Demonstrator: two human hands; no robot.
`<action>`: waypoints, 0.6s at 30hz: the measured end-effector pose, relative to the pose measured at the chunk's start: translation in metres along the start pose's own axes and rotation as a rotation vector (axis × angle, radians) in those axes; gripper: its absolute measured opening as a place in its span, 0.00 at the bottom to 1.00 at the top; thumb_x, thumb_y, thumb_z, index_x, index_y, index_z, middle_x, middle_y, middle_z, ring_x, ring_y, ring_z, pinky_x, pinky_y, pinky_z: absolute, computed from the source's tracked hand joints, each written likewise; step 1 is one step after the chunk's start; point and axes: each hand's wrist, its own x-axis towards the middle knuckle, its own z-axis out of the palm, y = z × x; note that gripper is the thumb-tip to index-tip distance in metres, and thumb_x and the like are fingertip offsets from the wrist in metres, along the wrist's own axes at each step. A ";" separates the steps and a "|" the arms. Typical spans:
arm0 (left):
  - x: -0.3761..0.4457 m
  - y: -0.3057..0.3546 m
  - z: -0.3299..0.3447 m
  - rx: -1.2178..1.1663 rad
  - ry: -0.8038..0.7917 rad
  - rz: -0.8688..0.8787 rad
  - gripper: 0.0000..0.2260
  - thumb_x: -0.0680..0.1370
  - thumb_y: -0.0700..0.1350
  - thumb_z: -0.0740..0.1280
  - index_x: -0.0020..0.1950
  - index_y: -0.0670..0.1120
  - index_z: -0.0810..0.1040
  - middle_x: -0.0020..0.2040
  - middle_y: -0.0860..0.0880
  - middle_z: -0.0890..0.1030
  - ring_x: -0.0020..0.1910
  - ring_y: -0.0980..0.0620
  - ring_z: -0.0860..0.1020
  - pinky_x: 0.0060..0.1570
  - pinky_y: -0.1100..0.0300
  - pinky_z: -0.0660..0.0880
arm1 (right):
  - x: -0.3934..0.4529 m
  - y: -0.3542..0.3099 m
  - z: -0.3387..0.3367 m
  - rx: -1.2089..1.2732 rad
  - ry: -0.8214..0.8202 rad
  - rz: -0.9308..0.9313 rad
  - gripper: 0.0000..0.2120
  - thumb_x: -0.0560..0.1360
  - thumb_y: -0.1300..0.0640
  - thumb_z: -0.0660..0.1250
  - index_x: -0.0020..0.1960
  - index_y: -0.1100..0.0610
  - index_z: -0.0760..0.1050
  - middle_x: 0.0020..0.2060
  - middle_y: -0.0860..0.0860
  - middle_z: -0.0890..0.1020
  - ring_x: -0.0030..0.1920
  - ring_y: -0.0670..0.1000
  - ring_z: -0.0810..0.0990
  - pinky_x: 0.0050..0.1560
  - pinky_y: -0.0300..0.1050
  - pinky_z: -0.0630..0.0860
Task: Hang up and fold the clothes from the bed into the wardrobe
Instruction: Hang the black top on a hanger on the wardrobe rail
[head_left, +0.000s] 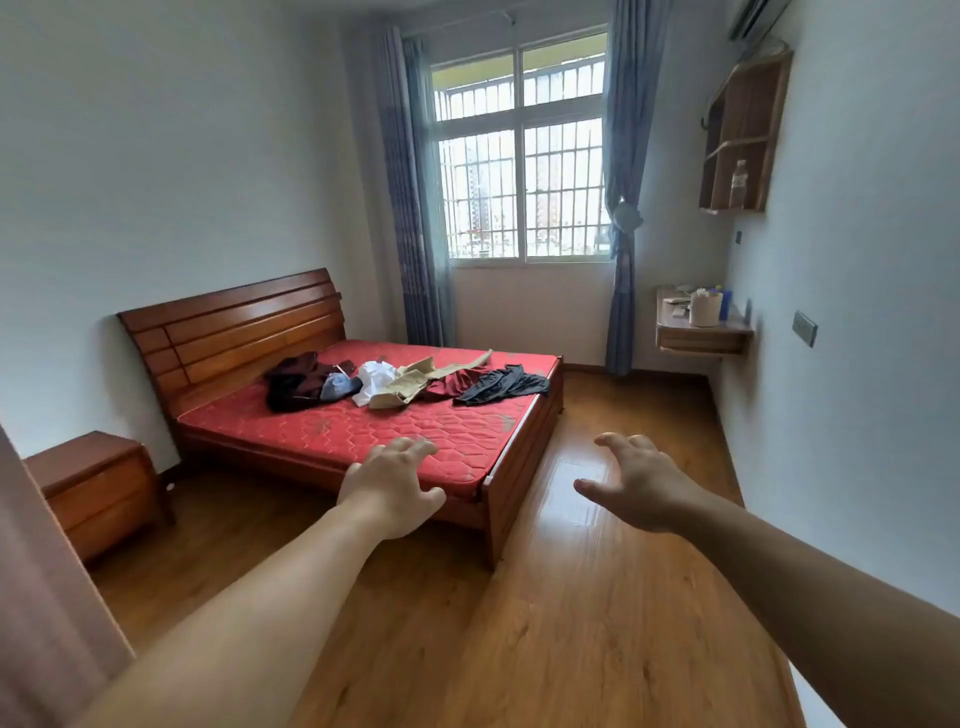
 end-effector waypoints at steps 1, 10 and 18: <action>0.009 -0.001 0.004 0.005 -0.012 -0.001 0.28 0.76 0.57 0.64 0.76 0.58 0.61 0.77 0.53 0.61 0.75 0.49 0.61 0.71 0.45 0.63 | 0.011 0.001 0.004 0.007 -0.007 -0.009 0.37 0.72 0.34 0.65 0.76 0.45 0.57 0.76 0.52 0.59 0.73 0.57 0.63 0.68 0.57 0.70; 0.160 -0.035 0.064 0.015 -0.067 -0.023 0.28 0.76 0.58 0.63 0.75 0.58 0.62 0.77 0.53 0.62 0.75 0.49 0.61 0.72 0.47 0.60 | 0.153 0.011 0.045 -0.140 -0.061 -0.061 0.33 0.72 0.33 0.64 0.73 0.43 0.62 0.74 0.48 0.63 0.73 0.53 0.63 0.68 0.56 0.70; 0.323 -0.064 0.093 -0.050 -0.113 -0.021 0.28 0.76 0.59 0.64 0.75 0.56 0.64 0.76 0.52 0.63 0.73 0.48 0.64 0.69 0.48 0.67 | 0.296 0.012 0.056 -0.210 -0.085 -0.028 0.31 0.74 0.34 0.63 0.73 0.44 0.61 0.73 0.48 0.66 0.70 0.51 0.67 0.65 0.53 0.73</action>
